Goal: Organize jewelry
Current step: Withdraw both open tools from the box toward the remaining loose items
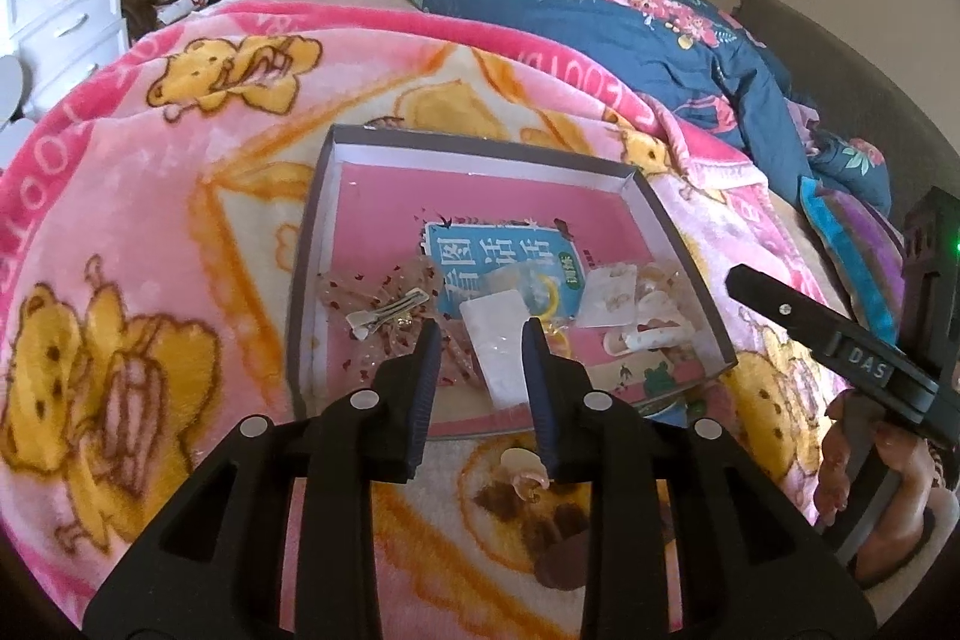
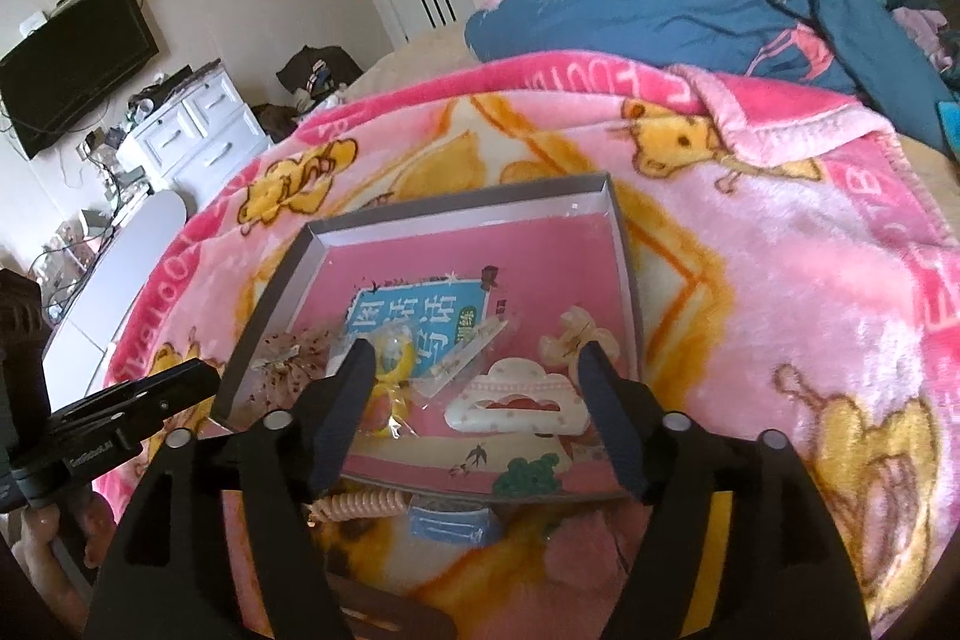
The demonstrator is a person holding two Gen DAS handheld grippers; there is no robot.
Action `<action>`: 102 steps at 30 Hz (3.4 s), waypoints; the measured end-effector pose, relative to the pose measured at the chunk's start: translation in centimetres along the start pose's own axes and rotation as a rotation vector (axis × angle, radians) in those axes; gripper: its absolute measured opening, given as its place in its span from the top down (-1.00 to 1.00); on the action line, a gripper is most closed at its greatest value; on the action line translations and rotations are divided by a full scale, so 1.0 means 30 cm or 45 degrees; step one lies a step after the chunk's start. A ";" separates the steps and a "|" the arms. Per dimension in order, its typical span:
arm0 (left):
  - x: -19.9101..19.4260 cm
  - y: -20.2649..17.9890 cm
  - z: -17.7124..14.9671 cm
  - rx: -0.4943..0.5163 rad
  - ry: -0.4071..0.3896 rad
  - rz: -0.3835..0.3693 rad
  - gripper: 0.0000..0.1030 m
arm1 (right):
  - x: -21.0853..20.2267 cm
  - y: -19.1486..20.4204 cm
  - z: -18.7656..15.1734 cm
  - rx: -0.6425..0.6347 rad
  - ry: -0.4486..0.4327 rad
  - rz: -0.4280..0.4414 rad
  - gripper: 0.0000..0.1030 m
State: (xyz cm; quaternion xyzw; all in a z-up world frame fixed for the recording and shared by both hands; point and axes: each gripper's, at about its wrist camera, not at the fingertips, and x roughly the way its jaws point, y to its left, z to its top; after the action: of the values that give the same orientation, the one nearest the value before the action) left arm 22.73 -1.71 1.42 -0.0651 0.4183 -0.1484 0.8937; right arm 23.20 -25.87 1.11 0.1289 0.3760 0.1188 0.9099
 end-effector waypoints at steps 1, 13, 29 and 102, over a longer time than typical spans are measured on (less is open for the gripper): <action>-0.010 -0.001 -0.001 0.001 -0.007 0.003 0.55 | -0.014 0.001 0.001 -0.003 -0.010 -0.002 -0.44; -0.127 -0.032 -0.017 0.033 -0.075 0.034 -0.07 | -0.157 0.032 0.003 -0.051 -0.091 -0.011 -0.57; -0.287 -0.042 -0.040 0.022 -0.168 0.078 -0.80 | -0.324 0.082 -0.030 -0.122 -0.180 -0.033 -0.67; -0.004 -0.140 -0.410 0.362 0.157 0.133 -0.80 | -0.232 0.019 -0.365 -0.119 0.080 -0.008 -0.70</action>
State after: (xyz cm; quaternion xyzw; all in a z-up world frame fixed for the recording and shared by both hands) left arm 12.34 -5.55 -5.38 0.0931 0.4499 -0.1633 0.8731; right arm 10.51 -25.92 -1.65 0.0813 0.3988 0.1374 0.9030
